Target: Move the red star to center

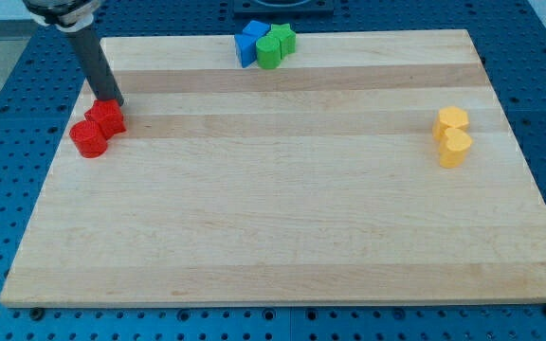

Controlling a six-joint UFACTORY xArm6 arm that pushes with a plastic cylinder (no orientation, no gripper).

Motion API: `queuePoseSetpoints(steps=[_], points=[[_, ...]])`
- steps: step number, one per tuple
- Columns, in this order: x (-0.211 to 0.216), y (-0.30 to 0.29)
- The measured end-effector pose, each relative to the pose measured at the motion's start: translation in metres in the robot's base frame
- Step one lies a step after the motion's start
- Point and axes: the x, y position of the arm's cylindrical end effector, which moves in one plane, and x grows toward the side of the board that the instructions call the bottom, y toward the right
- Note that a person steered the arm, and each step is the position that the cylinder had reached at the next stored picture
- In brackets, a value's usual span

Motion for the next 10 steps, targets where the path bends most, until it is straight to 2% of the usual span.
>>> queuePoseSetpoints(steps=[1,3,4,5,6,7,8,9,10], points=[[0.000,-0.055],[0.016,-0.051],[0.020,0.017],[0.020,0.111],[0.020,0.116],[0.017,0.024],[0.035,-0.037],[0.056,-0.013],[0.056,0.065]])
